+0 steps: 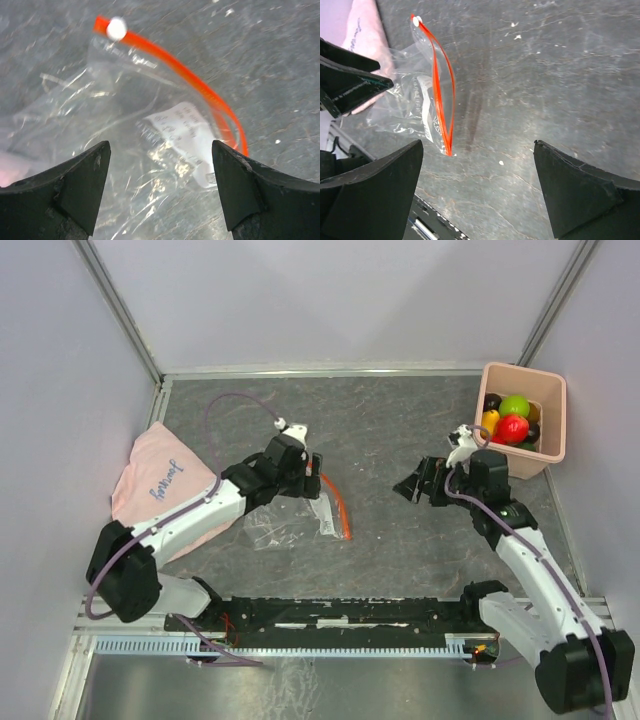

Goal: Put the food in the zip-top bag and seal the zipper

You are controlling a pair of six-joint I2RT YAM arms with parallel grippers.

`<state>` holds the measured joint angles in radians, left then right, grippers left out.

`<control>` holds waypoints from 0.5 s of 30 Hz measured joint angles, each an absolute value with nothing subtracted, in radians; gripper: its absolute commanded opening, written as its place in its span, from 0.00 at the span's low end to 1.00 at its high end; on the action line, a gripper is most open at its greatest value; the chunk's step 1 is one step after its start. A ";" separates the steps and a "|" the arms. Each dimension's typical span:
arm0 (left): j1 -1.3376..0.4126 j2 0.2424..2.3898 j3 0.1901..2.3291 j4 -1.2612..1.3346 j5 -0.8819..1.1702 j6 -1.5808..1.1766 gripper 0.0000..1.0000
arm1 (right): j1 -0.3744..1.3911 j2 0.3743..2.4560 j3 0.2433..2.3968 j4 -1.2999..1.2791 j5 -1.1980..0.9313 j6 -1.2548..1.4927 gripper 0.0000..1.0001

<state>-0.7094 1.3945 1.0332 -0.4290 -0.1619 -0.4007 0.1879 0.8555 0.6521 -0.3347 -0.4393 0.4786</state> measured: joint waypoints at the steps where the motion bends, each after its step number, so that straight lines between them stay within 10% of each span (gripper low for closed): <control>1: -0.709 1.367 0.999 -0.435 -0.189 -0.427 0.88 | 0.196 0.882 0.648 -0.302 -0.454 0.494 0.99; 15: -0.667 1.265 0.758 -0.453 -0.294 -0.551 0.85 | 0.398 1.282 0.644 0.039 -0.462 0.602 0.74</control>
